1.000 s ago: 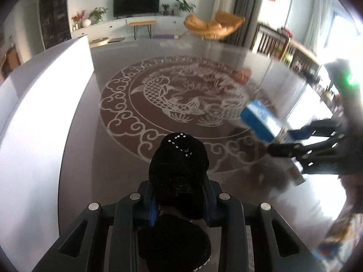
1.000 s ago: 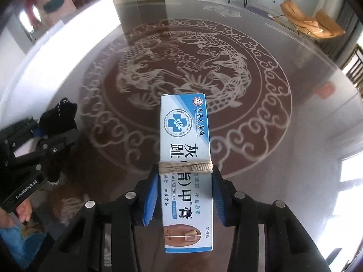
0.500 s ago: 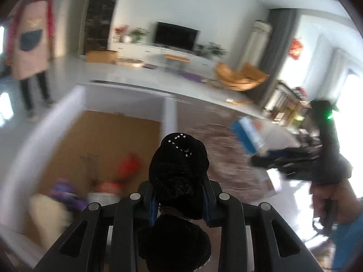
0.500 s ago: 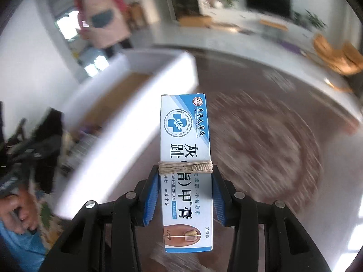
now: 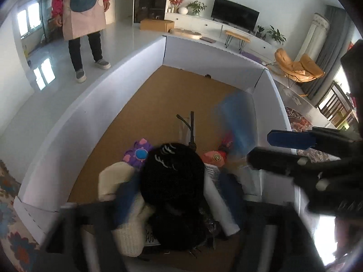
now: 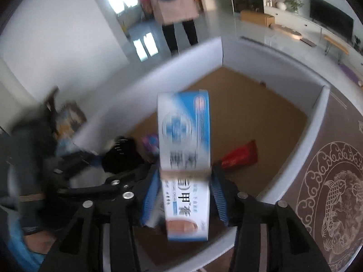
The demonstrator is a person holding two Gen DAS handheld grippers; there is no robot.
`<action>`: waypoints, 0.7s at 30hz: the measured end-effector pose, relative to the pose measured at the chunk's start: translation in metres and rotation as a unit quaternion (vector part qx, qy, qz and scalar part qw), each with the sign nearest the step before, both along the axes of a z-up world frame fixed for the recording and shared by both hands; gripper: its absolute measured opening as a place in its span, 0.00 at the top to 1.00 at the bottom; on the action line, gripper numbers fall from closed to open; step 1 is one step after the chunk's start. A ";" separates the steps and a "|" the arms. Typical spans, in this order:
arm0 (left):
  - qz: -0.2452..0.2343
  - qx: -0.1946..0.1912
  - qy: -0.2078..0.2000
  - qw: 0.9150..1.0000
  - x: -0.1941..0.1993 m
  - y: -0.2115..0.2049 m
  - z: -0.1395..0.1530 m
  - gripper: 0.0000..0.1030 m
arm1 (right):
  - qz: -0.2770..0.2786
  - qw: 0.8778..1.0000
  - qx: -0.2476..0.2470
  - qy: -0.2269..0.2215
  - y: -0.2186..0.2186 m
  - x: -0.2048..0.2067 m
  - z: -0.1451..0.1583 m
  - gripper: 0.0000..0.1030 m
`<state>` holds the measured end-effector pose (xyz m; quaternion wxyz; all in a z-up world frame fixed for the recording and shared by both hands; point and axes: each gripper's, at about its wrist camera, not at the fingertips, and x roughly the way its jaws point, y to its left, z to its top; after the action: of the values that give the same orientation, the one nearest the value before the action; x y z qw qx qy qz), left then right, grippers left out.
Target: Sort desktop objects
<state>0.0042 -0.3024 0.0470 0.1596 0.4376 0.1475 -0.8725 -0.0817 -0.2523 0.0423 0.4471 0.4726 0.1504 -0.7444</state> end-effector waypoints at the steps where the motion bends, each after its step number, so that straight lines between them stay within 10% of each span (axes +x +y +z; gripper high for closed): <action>1: 0.002 -0.011 0.005 1.000 0.003 0.001 0.001 0.09 | 0.000 1.000 -0.012 0.005 0.004 0.002 -0.001 0.34; 4: 0.010 -0.056 0.018 0.998 0.010 0.012 0.008 0.09 | -0.015 0.999 -0.025 0.033 0.023 0.006 0.002 0.09; 9: 0.056 -0.078 0.051 0.994 0.025 0.017 0.030 0.02 | -0.044 0.994 -0.012 0.103 0.051 0.011 0.018 0.02; 21: 0.111 -0.138 0.060 0.982 0.036 0.032 0.059 0.01 | -0.066 0.992 -0.018 0.109 0.076 0.010 0.024 0.01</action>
<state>0.0406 -0.2707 0.1059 0.3048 0.3391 0.0829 -0.8862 -0.0714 -0.1761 0.0660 0.3862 0.3894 0.1535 -0.8220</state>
